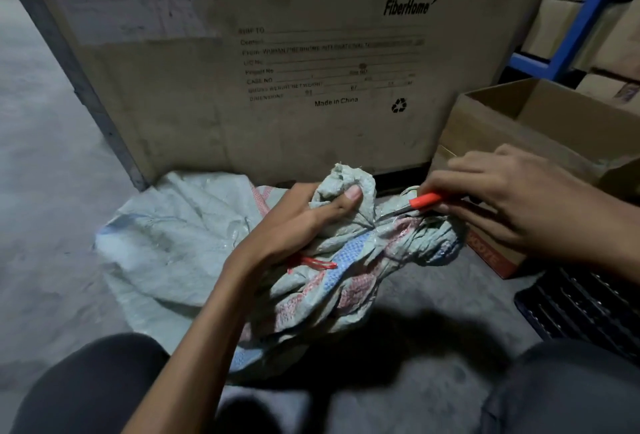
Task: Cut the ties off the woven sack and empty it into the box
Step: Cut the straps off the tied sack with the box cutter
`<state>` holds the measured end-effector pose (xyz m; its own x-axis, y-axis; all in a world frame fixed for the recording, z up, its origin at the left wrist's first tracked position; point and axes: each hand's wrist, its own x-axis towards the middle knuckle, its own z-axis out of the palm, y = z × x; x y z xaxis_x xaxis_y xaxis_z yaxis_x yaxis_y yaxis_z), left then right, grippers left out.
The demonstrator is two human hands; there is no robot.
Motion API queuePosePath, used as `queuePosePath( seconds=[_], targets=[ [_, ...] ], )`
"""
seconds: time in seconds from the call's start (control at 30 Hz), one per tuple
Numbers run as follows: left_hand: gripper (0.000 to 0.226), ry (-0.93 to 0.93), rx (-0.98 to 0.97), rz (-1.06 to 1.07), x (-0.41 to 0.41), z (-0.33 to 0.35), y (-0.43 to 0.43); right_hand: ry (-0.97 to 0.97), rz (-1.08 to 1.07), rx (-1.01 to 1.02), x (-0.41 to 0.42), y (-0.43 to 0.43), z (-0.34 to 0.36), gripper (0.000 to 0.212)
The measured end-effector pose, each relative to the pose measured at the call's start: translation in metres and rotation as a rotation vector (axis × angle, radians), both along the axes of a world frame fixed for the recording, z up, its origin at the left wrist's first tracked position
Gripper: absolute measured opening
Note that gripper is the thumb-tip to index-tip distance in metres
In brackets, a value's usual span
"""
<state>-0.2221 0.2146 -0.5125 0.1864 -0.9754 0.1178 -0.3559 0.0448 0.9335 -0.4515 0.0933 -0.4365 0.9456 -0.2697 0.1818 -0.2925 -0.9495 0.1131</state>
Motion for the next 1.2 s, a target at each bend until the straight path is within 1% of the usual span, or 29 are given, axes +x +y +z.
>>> queuePosePath(
  seconds=[0.07,0.13,0.2,0.37,0.5,0.57,0.63,0.7,0.77,0.87,0.97,1.07,1.17,1.2],
  targets=[
    [0.040,0.003,0.006,-0.004,-0.001,-0.002,0.000,0.045,0.011,-0.077,-0.002,0.003,-0.002,0.037],
    [0.041,-0.048,0.009,0.026,-0.001,-0.002,-0.001,0.079,0.013,-0.124,-0.001,0.006,-0.001,0.041],
    [0.041,-0.063,0.007,0.051,-0.001,-0.002,-0.002,0.096,0.014,-0.139,0.000,0.008,0.002,0.042],
    [0.048,-0.097,-0.023,0.082,-0.002,-0.002,-0.003,0.084,0.022,-0.167,0.003,0.008,0.003,0.046],
    [0.047,-0.158,-0.034,0.127,-0.004,-0.002,-0.003,0.098,-0.039,-0.237,0.005,0.012,0.000,0.036],
    [0.049,-0.215,-0.044,0.137,-0.006,-0.003,-0.003,0.163,-0.086,-0.301,0.008,0.018,0.002,0.040],
    [0.050,-0.247,-0.073,0.127,-0.006,-0.003,-0.002,0.245,-0.089,-0.354,0.009,0.021,0.007,0.046],
    [0.049,-0.245,-0.109,0.118,-0.004,-0.003,-0.002,0.340,-0.096,-0.387,0.011,0.020,0.014,0.051],
    [0.047,-0.220,-0.132,0.115,-0.001,-0.002,-0.002,0.389,-0.101,-0.436,0.010,0.010,0.017,0.054],
    [0.042,-0.225,-0.152,0.111,0.004,-0.002,-0.002,0.352,-0.122,-0.469,0.007,-0.009,0.014,0.050],
    [0.041,-0.227,-0.146,0.087,0.010,-0.003,0.000,0.283,-0.160,-0.425,-0.001,-0.019,0.012,0.039],
    [0.040,-0.194,-0.130,0.079,0.012,-0.002,0.003,0.177,-0.043,-0.381,-0.013,-0.022,0.009,0.040],
    [0.043,-0.223,-0.133,0.060,0.011,-0.003,0.004,0.070,0.041,-0.345,-0.013,-0.016,0.014,0.029],
    [0.044,-0.236,-0.135,0.056,0.010,-0.004,0.004,0.052,0.059,-0.334,-0.011,-0.012,0.016,0.029]
  ],
)
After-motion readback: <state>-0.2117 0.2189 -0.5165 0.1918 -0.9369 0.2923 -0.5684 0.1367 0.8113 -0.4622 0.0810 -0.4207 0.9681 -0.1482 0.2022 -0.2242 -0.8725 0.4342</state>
